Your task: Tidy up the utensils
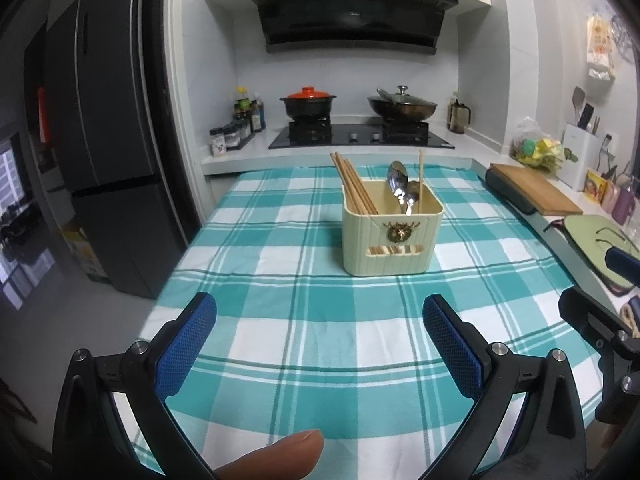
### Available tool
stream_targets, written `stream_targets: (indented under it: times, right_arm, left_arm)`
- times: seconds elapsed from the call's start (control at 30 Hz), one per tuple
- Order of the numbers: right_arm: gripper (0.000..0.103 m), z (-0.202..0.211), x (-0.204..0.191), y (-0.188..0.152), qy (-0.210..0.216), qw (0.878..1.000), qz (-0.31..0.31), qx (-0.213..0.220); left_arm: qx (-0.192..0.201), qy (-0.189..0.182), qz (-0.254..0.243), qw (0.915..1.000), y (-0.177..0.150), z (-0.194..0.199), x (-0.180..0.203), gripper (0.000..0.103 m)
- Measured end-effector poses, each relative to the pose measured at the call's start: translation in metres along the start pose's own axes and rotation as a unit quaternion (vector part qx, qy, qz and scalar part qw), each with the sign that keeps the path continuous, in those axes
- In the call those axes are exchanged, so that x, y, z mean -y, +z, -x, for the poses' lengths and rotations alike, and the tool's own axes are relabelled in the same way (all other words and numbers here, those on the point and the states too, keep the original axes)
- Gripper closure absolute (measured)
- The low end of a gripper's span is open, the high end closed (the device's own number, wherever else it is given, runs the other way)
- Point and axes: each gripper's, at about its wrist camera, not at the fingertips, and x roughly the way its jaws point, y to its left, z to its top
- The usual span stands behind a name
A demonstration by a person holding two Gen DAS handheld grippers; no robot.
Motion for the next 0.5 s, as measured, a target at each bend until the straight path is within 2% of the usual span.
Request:
stream_targets:
  times: [0.5]
  right_arm:
    - [0.000, 0.0018, -0.0029, -0.0017, 0.000, 1.000, 0.004, -0.002]
  left_arm:
    - [-0.006, 0.000, -0.006, 1.0000, 0.0007, 0.0012, 0.0009, 0.000]
